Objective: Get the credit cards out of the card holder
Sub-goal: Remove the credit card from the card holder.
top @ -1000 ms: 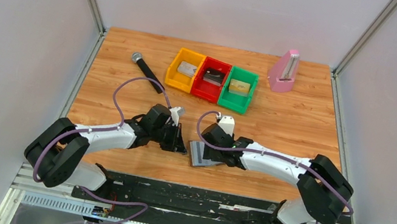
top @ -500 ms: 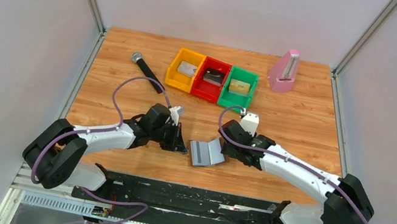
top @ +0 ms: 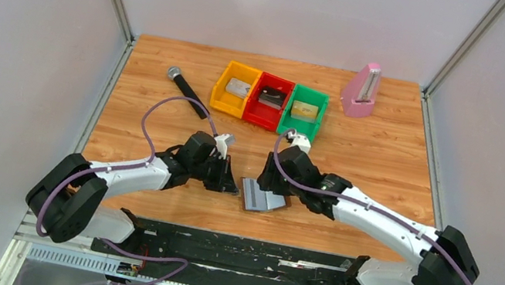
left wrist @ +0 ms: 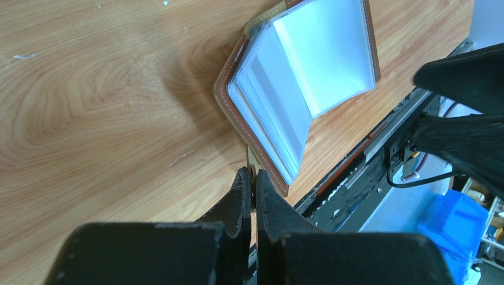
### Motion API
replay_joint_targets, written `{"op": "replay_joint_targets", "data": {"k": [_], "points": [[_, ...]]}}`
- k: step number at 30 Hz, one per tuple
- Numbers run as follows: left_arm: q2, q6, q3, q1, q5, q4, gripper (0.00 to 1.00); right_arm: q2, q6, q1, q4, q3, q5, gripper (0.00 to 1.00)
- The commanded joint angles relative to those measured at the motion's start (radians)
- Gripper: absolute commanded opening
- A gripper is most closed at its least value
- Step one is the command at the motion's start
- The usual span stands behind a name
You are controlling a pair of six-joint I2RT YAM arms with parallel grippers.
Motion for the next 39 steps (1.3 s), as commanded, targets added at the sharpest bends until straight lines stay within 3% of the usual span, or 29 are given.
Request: {"op": "replay_joint_targets", "data": {"k": [1, 10, 18, 34, 39], "points": [[-0.024, 0.001, 0.011, -0.004, 0.009, 0.011, 0.0, 0.08, -0.024, 0.003, 0.12, -0.011, -0.085, 0.5], [-0.016, -0.009, 0.002, -0.003, 0.015, 0.035, 0.0, 0.21, -0.034, 0.008, 0.137, 0.008, -0.112, 0.57], [-0.015, -0.004, 0.006, -0.003, 0.014, 0.032, 0.0, 0.278, -0.034, 0.018, 0.137, 0.012, -0.108, 0.57], [-0.005, 0.003, 0.022, -0.003, 0.014, 0.018, 0.0, 0.303, -0.036, 0.041, 0.123, 0.025, -0.087, 0.61], [-0.004, 0.005, 0.024, -0.003, 0.014, 0.014, 0.0, 0.293, -0.04, 0.043, 0.121, 0.026, -0.085, 0.57]]}}
